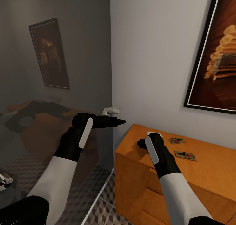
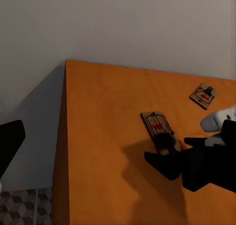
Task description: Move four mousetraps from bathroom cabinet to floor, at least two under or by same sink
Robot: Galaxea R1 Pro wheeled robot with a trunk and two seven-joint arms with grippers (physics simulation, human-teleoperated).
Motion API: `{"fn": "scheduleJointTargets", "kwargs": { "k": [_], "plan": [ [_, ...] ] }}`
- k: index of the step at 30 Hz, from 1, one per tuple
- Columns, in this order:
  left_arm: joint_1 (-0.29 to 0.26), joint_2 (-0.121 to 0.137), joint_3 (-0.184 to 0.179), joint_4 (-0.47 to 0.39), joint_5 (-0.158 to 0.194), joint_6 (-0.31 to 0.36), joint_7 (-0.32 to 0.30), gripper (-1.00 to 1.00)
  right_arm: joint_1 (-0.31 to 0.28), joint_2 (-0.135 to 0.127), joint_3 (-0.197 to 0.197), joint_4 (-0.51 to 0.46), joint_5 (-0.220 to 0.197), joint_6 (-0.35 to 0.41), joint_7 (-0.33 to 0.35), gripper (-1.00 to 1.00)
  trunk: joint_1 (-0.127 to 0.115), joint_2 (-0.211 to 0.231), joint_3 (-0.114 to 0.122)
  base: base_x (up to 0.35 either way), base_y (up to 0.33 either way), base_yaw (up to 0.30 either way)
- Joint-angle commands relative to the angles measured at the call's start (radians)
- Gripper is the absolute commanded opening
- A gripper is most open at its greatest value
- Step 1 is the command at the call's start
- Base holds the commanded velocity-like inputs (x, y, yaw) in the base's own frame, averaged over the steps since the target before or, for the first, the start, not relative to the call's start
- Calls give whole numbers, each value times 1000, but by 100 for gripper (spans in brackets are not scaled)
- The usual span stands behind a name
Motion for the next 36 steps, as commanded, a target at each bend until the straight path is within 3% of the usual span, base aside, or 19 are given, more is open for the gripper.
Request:
{"fn": "scheduleJointTargets", "kwargs": {
  "k": [1, 8, 18, 36],
  "plan": [
    [-1, 0, 1, 0, 4, 6, 1, 100, -1, 0, 0, 1, -11, 1, -10, 100, 0, -1, -1, 0, 0, 0],
    [-1, -1, 1, 0, 4, 6, 1, 100, -1, 0, -4, 8, -18, -1, -9, 100, 0, -1, -1, 0, 0, 0],
    [-1, 1, 1, 0, 4, 6, 1, 100, -1, 0, -5, 9, -59, -1, -9, 100, 0, -1, -1, 0, 0, 0],
    [-1, 1, 1, 0, 4, 5, 1, 100, -1, 0, -5, 11, -80, -3, -8, 100, 0, -1, -1, 0, 0, 0]
  ]
}}
